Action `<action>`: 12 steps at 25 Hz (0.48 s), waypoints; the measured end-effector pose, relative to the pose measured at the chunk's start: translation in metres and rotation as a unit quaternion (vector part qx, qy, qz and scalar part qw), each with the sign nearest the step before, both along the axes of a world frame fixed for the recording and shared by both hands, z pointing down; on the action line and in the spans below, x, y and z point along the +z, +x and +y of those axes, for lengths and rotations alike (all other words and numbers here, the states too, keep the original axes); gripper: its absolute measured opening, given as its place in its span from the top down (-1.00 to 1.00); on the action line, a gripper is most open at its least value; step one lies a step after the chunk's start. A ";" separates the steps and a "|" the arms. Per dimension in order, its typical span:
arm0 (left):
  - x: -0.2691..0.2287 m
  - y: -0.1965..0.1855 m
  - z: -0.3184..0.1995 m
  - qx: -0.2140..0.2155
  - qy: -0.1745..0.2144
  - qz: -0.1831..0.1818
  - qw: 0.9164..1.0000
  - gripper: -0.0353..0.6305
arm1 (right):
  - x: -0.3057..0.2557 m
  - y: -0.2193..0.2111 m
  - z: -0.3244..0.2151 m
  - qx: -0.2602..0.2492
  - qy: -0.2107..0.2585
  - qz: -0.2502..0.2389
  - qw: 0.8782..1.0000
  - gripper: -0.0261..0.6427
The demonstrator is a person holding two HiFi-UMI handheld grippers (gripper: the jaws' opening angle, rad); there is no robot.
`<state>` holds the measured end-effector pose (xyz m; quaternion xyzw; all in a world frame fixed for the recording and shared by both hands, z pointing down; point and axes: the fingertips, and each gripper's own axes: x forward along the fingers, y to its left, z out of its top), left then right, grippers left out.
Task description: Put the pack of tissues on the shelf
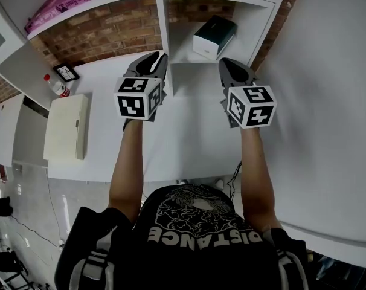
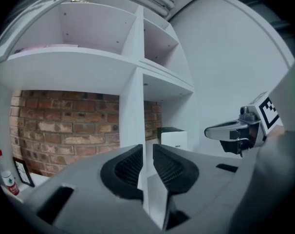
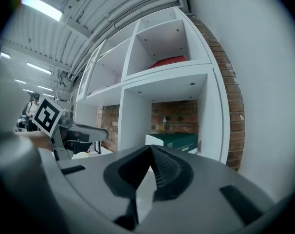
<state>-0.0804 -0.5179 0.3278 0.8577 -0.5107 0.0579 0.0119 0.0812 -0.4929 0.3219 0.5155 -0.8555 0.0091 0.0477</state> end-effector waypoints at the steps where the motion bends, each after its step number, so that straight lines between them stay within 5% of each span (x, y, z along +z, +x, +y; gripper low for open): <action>1: -0.001 -0.005 0.001 -0.002 0.002 0.003 1.000 0.72 | 0.000 -0.001 0.000 0.002 0.001 0.001 1.000 0.91; 12: 0.001 -0.027 0.007 0.022 -0.003 -0.004 1.000 0.87 | -0.006 -0.006 0.006 0.022 0.015 0.019 0.999 0.91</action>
